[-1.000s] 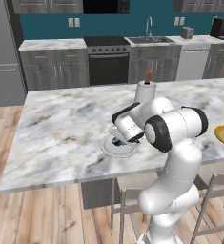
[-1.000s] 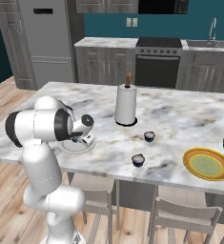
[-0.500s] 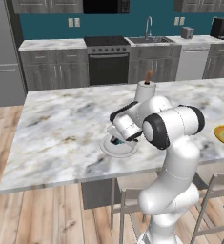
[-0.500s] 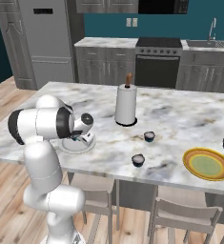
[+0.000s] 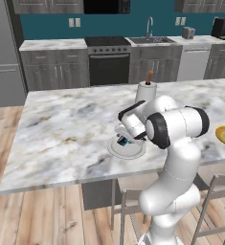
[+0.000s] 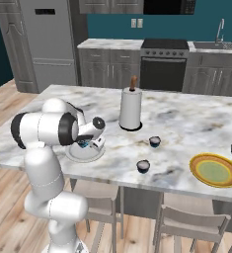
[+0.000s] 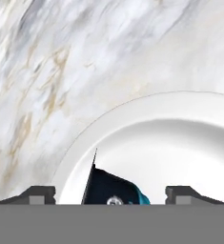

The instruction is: Place two yogurt containers on each plate.

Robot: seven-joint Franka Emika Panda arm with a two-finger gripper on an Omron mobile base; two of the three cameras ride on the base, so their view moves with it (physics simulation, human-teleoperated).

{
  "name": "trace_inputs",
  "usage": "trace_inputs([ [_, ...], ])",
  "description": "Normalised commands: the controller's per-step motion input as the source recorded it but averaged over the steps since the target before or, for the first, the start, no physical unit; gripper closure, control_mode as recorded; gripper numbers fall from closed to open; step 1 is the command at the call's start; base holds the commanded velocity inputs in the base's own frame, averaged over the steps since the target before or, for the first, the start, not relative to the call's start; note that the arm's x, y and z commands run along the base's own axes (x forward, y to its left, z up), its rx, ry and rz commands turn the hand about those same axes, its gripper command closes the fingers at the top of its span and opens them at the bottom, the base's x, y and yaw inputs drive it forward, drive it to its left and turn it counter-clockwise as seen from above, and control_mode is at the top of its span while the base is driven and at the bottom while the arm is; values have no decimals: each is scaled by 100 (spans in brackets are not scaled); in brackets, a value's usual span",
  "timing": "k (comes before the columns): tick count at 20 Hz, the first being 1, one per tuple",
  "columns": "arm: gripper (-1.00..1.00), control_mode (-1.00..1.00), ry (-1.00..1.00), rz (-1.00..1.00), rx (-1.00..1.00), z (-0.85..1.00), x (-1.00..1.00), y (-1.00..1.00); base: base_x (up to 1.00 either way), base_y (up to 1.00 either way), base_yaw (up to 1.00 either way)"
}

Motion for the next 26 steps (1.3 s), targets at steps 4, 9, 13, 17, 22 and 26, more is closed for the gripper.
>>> trace_inputs([
  [4, -100, -100, 0, 1, 0, -6, 0, -30, 0, 0, 0],
  [9, -100, -100, 1, 0, 0, -14, 0, -31, 0, 0, 0],
  [13, -100, -100, 2, 9, -7, -48, -26, -1, 0, 0, 0],
  [17, -100, -100, -1, 15, -12, -13, -44, -4, 0, 0, 0],
  [22, -100, -100, -2, 12, -19, 6, -42, -2, 0, 0, 0],
  [26, -100, -100, 1, 6, -20, 5, -19, -22, 0, 0, 0],
])
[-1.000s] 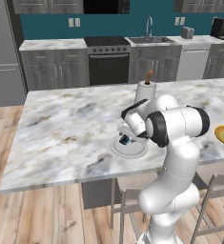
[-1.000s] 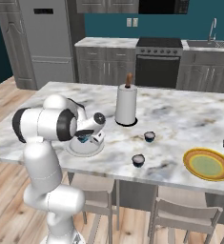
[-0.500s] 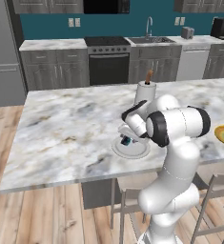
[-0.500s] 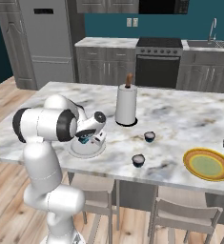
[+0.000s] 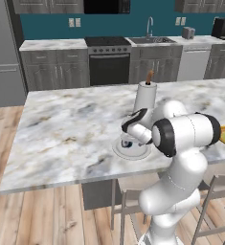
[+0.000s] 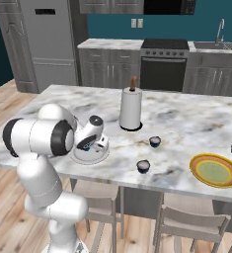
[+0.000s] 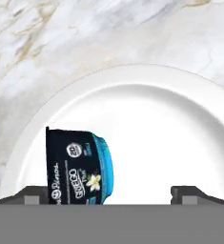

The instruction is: Place two yogurt containers on each plate.

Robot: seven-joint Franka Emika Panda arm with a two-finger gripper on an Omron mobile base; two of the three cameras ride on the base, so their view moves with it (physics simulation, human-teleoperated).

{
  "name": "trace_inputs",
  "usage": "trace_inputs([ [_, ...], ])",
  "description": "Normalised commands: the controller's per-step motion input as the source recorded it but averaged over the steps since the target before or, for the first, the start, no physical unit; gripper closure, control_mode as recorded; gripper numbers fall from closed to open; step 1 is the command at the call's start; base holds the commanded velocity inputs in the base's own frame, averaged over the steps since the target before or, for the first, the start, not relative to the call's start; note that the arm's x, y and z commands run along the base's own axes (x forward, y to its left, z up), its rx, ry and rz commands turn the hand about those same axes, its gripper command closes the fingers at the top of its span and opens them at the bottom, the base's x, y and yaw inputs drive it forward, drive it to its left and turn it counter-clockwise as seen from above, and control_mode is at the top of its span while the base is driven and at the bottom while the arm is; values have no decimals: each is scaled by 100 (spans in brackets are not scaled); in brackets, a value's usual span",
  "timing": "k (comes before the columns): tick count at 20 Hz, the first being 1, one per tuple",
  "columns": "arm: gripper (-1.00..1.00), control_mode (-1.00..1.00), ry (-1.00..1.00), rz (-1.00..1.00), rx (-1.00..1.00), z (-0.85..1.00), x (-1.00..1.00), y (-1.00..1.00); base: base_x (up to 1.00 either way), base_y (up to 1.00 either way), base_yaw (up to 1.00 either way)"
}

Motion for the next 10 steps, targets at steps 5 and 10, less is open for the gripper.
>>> trace_inputs([
  [5, -100, -100, 0, 2, -15, 4, -1, -38, 0, 0, 0],
  [10, -100, -100, 0, 0, -1, 14, 24, -55, 0, 0, 0],
])
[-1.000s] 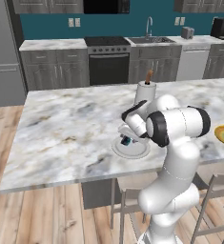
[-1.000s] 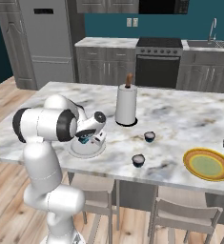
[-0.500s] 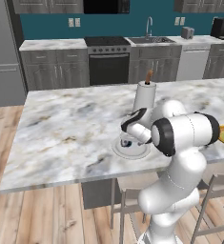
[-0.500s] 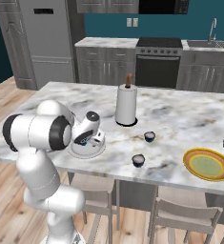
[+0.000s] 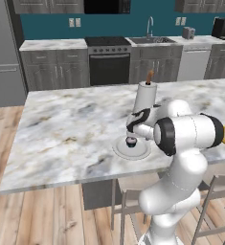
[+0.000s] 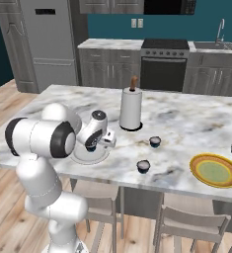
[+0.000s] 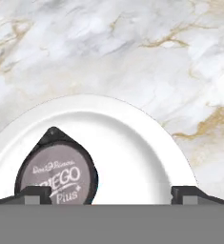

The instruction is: Place two yogurt containers on each plate.

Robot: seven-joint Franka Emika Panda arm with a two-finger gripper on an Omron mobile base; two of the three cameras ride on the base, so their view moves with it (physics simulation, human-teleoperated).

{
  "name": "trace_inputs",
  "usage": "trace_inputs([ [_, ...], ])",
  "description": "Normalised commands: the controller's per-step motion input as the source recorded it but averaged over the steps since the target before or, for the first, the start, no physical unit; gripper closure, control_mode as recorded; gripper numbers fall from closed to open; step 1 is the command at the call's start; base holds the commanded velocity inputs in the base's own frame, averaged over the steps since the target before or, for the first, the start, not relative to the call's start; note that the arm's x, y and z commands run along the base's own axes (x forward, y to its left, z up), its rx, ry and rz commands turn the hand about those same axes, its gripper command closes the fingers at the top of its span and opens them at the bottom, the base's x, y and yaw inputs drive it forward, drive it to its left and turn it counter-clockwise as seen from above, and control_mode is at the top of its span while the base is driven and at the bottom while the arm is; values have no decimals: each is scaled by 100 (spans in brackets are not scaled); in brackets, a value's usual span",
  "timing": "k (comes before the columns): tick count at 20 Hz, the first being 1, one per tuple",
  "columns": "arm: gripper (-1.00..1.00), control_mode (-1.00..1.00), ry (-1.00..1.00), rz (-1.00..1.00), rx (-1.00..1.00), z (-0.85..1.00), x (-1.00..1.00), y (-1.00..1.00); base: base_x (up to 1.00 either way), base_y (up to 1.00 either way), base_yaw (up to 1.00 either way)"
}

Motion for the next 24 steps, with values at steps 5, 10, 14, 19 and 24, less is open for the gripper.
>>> trace_inputs([
  [5, -100, -100, 3, 0, 0, 18, 11, -64, 0, 0, 0],
  [10, -100, -100, 3, 0, 0, 5, -52, -71, 0, 0, 0],
  [14, -100, -100, 0, 0, -4, 4, -48, -79, 0, 0, 0],
  [19, -100, -100, 0, -1, -8, 0, -6, -81, 0, 0, 0],
  [24, -100, -100, 11, -1, -5, 0, 0, -85, 0, 0, 0],
])
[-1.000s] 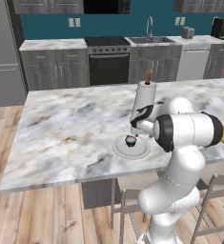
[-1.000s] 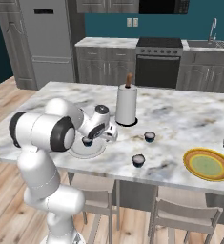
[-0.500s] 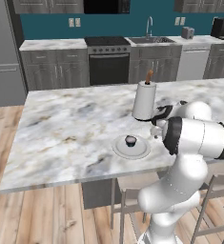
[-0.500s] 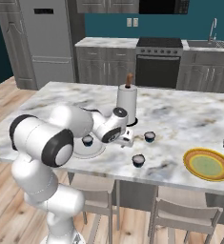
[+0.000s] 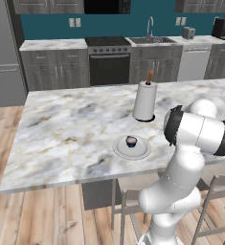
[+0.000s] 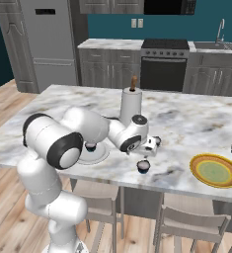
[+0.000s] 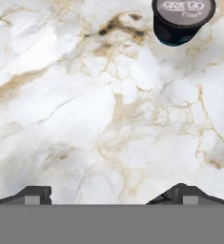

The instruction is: Place two yogurt containers on each plate.

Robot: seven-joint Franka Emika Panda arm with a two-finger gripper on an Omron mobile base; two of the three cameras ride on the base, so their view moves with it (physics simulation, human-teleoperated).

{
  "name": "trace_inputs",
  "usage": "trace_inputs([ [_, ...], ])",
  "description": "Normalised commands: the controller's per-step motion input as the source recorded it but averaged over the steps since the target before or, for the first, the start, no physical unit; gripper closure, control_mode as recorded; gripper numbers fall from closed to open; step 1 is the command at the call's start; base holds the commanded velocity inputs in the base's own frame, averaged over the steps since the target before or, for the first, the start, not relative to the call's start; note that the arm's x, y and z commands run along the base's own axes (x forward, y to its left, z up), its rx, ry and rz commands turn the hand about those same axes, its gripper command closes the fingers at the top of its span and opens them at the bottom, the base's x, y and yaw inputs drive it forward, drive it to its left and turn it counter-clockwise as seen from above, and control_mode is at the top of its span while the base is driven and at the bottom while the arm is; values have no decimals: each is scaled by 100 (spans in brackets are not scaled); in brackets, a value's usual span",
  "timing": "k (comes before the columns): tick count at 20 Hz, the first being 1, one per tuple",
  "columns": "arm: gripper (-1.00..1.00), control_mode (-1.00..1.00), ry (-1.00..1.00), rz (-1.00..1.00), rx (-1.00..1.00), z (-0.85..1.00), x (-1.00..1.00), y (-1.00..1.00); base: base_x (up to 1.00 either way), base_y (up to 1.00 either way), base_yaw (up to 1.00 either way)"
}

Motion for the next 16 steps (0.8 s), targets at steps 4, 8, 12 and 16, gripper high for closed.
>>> trace_inputs([
  [4, -100, -100, 17, -3, -8, -3, -6, -71, 0, 0, 0],
  [8, -100, -100, 15, -7, -7, -4, -13, -47, 0, 0, 0],
  [12, -100, -100, 10, -1, -1, -3, -25, -5, 0, 0, 0],
  [16, -100, -100, 6, 0, 0, -2, -42, 0, 0, 0, 0],
])
